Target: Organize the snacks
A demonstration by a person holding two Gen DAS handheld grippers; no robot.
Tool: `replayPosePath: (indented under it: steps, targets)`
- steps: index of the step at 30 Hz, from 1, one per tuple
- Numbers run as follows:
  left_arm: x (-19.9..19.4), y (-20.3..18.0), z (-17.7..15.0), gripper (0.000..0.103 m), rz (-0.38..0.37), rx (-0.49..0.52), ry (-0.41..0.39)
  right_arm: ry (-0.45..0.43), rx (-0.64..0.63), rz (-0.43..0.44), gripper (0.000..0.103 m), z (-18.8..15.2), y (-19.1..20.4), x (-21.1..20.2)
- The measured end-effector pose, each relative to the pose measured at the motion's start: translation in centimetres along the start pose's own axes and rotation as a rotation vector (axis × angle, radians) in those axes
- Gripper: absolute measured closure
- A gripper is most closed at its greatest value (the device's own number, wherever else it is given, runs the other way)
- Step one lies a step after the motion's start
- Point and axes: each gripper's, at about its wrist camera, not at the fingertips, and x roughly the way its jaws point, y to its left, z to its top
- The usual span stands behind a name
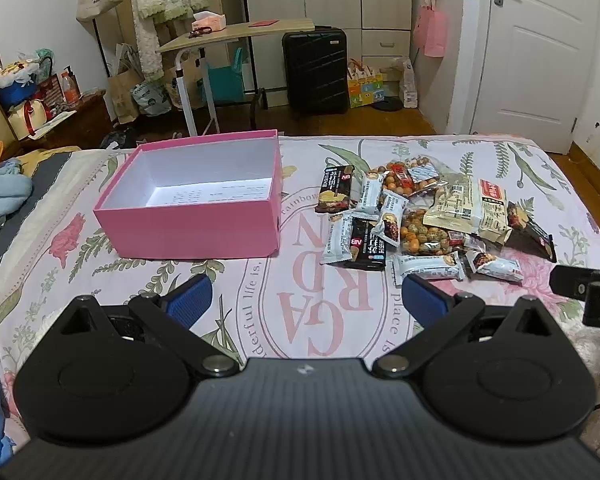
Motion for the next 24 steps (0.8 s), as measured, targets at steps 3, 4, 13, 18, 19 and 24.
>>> replayPosePath:
  steps: [3,4,13,18,19,24]
  targets:
    - [-0.36,-0.19,-0.04,0.000,-0.005,0.003,0.003,0.000,0.001,-0.002,0.003,-0.04,-0.11,0.06]
    - [-0.36,-0.23,-0.11,0.000,-0.007,0.003,0.004,0.000,0.001,-0.001,0.003,-0.02,-0.15,0.07]
    - [-0.77,-0.24,0.01,0.000,-0.014,0.001,0.009,0.002,0.000,-0.003,0.003,-0.10,-0.38,0.09]
    - [-0.68,-0.36,-0.11,0.000,-0.014,0.000,0.014,0.000,-0.006,-0.005,0.003,-0.08,-0.44,-0.04]
    - [-0.72,-0.40,-0.15,0.000,-0.015,-0.001,0.016,0.000,-0.011,-0.009,0.003,-0.10,-0.34,-0.08]
    - [-0.24,-0.26,-0.64,0.000,-0.001,0.003,0.030,-0.014,-0.064,-0.042,0.003,-0.53,0.51,-0.37]
